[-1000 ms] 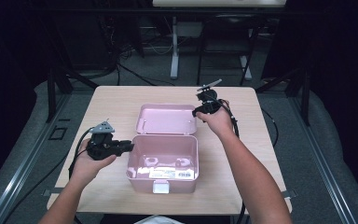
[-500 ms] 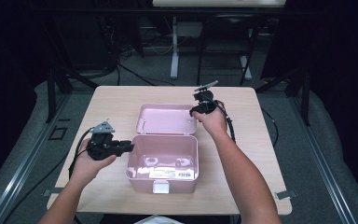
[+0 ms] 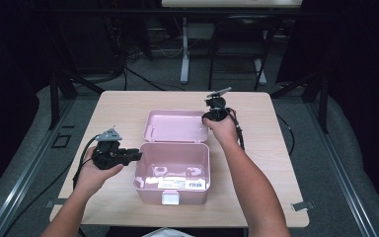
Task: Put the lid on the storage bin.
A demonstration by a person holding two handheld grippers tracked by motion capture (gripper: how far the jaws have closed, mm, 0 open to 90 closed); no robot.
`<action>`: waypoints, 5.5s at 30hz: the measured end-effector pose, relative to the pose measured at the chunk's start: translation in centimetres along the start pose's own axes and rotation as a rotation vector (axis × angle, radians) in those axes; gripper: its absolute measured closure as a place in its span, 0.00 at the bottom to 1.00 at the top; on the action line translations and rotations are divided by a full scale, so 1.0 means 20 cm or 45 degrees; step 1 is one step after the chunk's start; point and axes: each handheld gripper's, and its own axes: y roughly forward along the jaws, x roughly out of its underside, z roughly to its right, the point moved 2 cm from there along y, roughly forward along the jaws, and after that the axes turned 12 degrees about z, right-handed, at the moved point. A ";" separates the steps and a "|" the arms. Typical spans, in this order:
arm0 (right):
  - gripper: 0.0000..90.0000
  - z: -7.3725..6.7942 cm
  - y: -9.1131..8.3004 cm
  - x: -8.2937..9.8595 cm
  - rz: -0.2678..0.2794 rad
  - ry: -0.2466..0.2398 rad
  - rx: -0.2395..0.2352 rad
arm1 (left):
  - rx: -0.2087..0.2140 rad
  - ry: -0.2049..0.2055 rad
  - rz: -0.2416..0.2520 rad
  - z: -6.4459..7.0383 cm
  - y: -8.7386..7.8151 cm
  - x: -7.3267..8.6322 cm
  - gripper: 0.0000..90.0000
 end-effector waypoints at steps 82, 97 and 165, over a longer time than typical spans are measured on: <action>0.94 -0.15 -0.53 -0.12 0.271 -0.142 -0.054 | -0.012 -0.004 -0.001 0.01 0.00 0.00 0.82; 0.95 -0.18 -0.65 -0.08 0.333 -0.233 -0.073 | -0.021 -0.007 0.001 0.01 0.00 0.00 0.82; 0.97 -0.29 -0.94 0.30 0.635 -0.359 -0.087 | -0.017 -0.011 -0.007 0.01 0.00 0.00 0.82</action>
